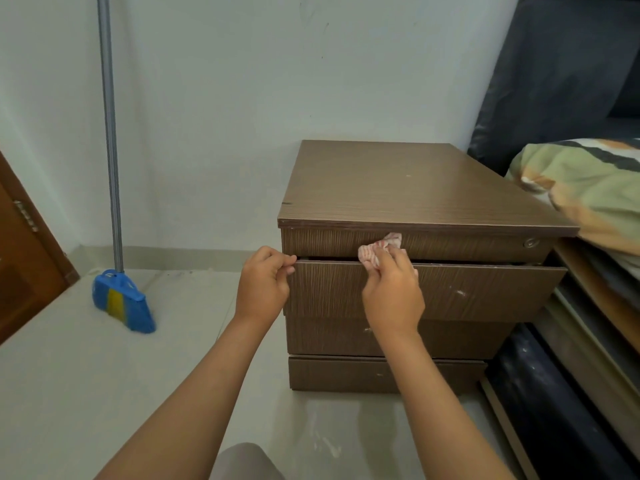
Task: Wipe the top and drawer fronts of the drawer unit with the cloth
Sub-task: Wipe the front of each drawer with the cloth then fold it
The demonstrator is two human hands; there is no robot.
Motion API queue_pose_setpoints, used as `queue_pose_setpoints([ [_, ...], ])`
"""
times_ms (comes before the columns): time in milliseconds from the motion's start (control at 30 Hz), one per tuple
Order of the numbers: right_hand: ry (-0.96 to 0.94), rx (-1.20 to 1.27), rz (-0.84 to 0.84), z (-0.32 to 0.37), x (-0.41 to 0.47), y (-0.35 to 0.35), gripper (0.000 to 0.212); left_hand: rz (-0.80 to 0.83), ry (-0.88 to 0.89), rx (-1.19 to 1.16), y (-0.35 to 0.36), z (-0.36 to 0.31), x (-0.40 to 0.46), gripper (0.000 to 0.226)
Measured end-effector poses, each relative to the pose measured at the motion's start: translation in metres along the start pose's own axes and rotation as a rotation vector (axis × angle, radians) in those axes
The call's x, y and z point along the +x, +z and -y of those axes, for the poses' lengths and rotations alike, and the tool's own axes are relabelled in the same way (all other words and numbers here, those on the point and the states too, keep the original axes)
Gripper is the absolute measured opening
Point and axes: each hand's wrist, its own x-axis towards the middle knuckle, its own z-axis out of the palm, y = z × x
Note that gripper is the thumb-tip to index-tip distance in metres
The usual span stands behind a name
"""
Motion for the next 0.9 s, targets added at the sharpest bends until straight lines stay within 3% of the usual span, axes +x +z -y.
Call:
queue_pose_setpoints([
  [900, 0.149, -0.088, -0.102, -0.136, 0.046, -0.101, 0.030, -0.016, 0.019, 0.052, 0.000, -0.003, -0.005, 0.016],
])
